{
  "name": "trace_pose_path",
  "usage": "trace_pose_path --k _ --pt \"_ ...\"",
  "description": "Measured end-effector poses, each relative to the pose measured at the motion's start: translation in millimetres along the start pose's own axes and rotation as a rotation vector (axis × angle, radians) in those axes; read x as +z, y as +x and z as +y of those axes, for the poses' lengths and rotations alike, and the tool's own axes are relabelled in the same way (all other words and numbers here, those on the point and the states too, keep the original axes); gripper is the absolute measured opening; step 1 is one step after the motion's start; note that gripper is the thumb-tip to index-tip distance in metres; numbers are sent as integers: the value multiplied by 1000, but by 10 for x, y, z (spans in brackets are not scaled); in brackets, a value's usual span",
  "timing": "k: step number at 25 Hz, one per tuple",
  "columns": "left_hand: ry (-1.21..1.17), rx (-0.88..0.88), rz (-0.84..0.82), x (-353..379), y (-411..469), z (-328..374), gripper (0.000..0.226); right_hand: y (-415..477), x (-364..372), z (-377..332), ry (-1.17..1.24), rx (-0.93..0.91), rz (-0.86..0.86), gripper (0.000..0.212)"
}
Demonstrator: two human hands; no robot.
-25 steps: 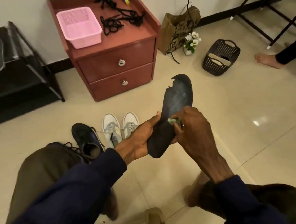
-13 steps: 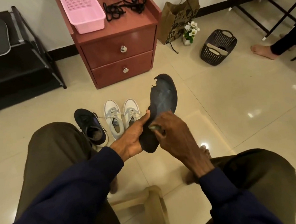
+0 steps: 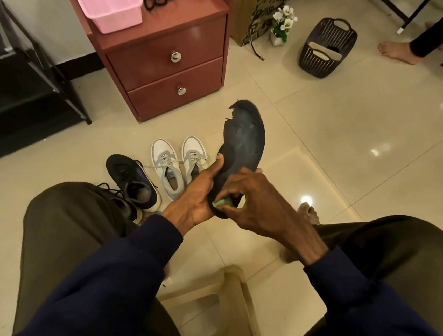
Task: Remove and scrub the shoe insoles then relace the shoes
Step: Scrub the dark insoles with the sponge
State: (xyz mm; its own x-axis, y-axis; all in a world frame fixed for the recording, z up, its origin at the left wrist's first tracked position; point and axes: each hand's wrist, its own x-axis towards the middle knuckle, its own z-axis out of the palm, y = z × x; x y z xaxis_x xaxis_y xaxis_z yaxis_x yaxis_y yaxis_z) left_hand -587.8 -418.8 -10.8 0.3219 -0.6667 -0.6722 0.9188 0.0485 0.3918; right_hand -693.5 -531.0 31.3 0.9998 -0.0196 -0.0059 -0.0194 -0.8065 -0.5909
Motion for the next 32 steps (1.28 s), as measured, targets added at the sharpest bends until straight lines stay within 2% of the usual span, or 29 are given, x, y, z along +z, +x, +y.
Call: trace_pose_path --k 3,4,5,7,9,10,12,14,15,17,19,20,22,24,26,28,30,32 --pt "-27 21 22 20 47 -22 37 58 -44 254 -326 214 210 18" --pt "-24 17 27 31 70 -23 35 83 -53 280 -353 242 276 21" --pt "-15 10 28 41 88 -23 34 91 -23 279 -308 183 286 21" --pt "8 -6 20 50 93 3 35 75 37 169 -99 30 138 14" --pt "34 -22 5 71 91 -10 37 62 14 142 -76 3 39 11" --pt "26 -23 5 85 89 -20 35 88 -19 201 -176 41 74 11" --pt "-3 -17 -2 96 84 -42 29 145 -101 427 -364 213 258 18" --pt "-24 -30 -22 74 89 -56 31 150 -140 549 -346 298 379 23" --pt "-17 -30 -20 65 88 -53 30 145 -117 515 -259 258 354 21" --pt "38 -18 -10 50 71 -41 34 109 -15 337 -95 92 175 13" --pt "70 -12 1 46 65 -45 36 85 47 229 -95 14 62 12" --pt "81 -11 6 54 66 -52 34 101 41 268 -158 39 87 13" --pt "74 -20 -8 60 53 -62 32 133 -15 486 -264 192 256 18" --pt "57 -52 -41 56 44 -44 38 124 -62 611 -207 293 349 21" --pt "40 -58 -64 30 37 -23 33 110 -36 523 -65 182 235 17" --pt "39 -75 -73 2 54 -22 31 66 6 357 -42 54 72 15" --pt "62 -107 -77 -15 67 -42 33 98 -40 441 -180 99 123 18" --pt "78 -149 -126 -16 77 -54 45 127 -142 670 -317 320 283 23"
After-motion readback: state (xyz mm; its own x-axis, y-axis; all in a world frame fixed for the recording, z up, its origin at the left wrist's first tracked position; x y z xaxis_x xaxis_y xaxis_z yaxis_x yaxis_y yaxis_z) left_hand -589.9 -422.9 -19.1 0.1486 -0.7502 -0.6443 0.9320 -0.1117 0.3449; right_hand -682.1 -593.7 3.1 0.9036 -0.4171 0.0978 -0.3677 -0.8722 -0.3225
